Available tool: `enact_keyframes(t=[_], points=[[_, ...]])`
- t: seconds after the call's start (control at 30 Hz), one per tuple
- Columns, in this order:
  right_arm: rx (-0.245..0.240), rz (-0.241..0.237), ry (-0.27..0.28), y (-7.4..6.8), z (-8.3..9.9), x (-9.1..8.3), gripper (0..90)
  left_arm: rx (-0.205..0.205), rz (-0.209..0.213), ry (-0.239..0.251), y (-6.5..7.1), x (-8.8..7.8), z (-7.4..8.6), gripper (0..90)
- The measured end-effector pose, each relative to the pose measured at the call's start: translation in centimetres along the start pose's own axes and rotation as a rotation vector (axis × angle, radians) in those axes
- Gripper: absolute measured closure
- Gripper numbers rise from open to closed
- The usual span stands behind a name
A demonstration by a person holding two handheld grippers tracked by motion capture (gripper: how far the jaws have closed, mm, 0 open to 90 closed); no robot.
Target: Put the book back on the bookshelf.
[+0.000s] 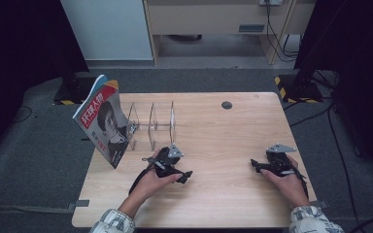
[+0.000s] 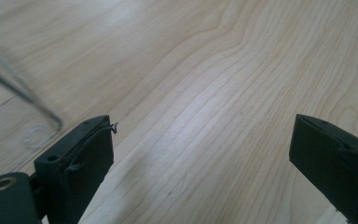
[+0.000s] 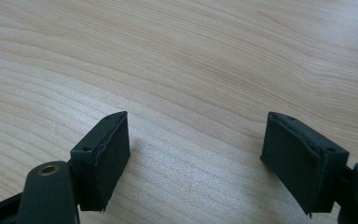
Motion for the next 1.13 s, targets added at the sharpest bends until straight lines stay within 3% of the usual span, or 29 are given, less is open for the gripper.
enact_keyframes(t=[0.23, 0.43, 0.63, 1.0, 1.13], points=[[-0.005, 0.000, 0.000, 0.0, 0.0, 0.0, 23.1, 0.040, 0.022, -0.030, 1.5, 1.9, -0.8, 5.2], [-0.002, -0.001, -0.001, 0.0, 0.0, 0.0, 23.1, 0.036, 0.015, -0.055, 1.8, 2.8, -0.5, 5.1], [-0.004, 0.001, 0.000, 0.0, 0.0, 0.0, 23.1, 0.028, 0.004, -0.042, 1.7, 3.0, -0.4, 3.8], [-0.002, 0.002, 0.002, 0.0, 0.0, 0.0, 23.1, 0.017, -0.005, 0.035, 1.9, 3.2, 0.3, 0.7], [-0.003, 0.004, 0.003, 0.0, 0.0, 0.0, 23.1, 0.018, -0.005, 0.035, 1.9, 3.2, 0.3, 0.3]])
Point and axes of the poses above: each handheld gripper's, and its own axes: x roughly forward along the jaws, z roughly out of its underside, y roughly to its right, the point moved 3 cm from there along x, roughly forward along the jaws, and after that the axes turned 13 degrees about x, right-handed, at the moved point
